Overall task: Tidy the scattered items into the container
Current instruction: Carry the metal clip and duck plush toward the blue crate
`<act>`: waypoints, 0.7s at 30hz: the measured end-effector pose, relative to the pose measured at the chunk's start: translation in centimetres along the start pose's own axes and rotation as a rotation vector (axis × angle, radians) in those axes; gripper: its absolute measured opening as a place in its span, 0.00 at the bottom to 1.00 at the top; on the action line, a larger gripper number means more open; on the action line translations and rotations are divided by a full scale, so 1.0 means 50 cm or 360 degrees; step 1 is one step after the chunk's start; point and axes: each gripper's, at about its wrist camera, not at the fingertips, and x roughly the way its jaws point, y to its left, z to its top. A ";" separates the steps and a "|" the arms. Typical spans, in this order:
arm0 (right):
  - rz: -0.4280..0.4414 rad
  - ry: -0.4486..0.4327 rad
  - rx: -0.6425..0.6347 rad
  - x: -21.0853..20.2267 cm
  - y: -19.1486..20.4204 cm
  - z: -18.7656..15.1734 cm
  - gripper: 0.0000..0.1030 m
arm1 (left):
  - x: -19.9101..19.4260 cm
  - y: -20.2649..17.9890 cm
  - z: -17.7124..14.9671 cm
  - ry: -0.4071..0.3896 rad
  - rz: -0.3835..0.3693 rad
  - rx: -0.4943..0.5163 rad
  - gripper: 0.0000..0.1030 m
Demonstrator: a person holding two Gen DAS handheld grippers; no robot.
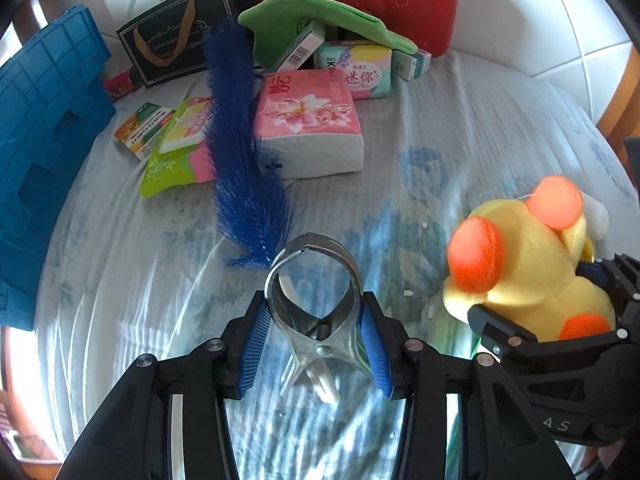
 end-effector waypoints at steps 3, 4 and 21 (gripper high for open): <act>0.0051 -0.0117 0.0039 -0.023 -0.001 -0.004 0.79 | -0.020 0.006 0.003 -0.0040 -0.0014 -0.0006 0.43; 0.0068 -0.0156 0.0059 -0.033 -0.003 -0.006 0.77 | -0.027 0.008 0.004 -0.0054 -0.0018 -0.0008 0.43; 0.0067 -0.0757 0.0164 -0.294 0.063 -0.111 0.67 | -0.257 0.098 -0.062 -0.0383 -0.0015 0.0024 0.43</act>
